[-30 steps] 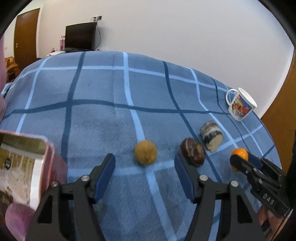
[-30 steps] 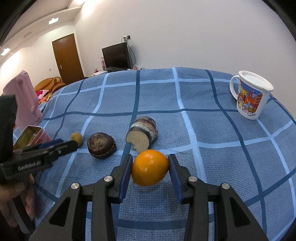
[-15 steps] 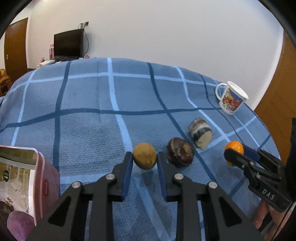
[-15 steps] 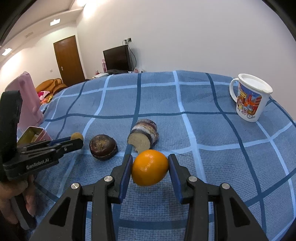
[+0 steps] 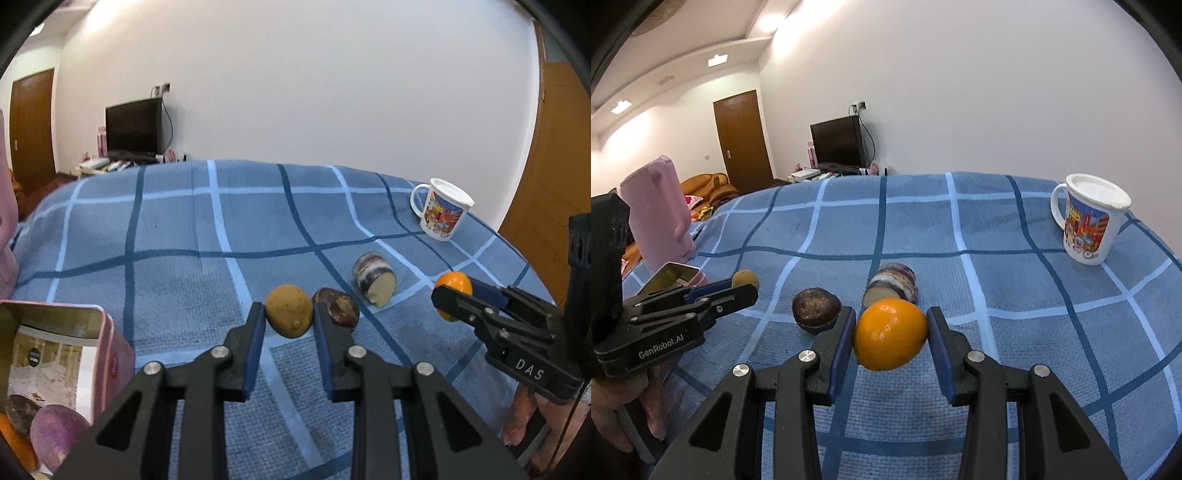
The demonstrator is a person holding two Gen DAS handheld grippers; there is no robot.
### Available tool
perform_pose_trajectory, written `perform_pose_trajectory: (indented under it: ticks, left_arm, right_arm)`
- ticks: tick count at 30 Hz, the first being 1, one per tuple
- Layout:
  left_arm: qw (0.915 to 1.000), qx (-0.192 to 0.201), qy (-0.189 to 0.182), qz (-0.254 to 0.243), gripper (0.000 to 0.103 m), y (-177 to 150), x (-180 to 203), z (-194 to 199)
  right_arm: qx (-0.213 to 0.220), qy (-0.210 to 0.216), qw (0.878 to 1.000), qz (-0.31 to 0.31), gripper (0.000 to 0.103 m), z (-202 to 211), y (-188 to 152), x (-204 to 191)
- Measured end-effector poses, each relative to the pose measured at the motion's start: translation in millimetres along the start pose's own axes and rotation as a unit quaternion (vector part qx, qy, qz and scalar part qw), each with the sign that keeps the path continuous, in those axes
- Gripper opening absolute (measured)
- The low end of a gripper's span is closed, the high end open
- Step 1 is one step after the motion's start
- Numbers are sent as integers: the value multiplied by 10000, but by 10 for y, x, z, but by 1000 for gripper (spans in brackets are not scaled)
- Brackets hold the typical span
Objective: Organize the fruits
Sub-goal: 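Grasp the yellow-brown fruit left while the right tool grasps and lifts the orange, then lift the yellow-brown fruit left while the right tool carries the orange toward the tin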
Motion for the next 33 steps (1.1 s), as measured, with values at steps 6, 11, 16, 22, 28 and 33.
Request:
perform_pose_trajectory:
  ticks: [6, 11, 16, 22, 28, 33]
  left_arm:
    - [9997, 190, 61, -144, 28, -8, 61, 87]
    - [9990, 367, 112, -236, 28, -19, 94, 169]
    - [9979, 532, 180, -319, 28, -29, 133, 240]
    - [9957, 764, 282, -433, 28, -45, 182, 348]
    - [9921, 997, 385, -650, 28, -57, 266, 438]
    - [9910, 1086, 388, -679, 28, -60, 278, 480]
  right_arm:
    - [262, 68, 9996, 123, 42, 93, 9, -50]
    - [485, 88, 9986, 188, 42, 183, 11, -77]
    - [683, 99, 9972, 273, 42, 256, 15, -106]
    - [878, 130, 9955, 331, 42, 341, 4, -134]
    - [1080, 125, 9933, 400, 42, 418, 3, -160]
    - [1147, 129, 9925, 395, 42, 435, 6, -150]
Point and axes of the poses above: each gripper's, at about its wrist camera, not at the fingertips, and z roughly against the way its jaws point, x to its right, y to its top, the point moved 1 cm from there along -z, roughly the way its jaws point, and after that the axes turned 6 degrees about x, right-handed, at the moved point
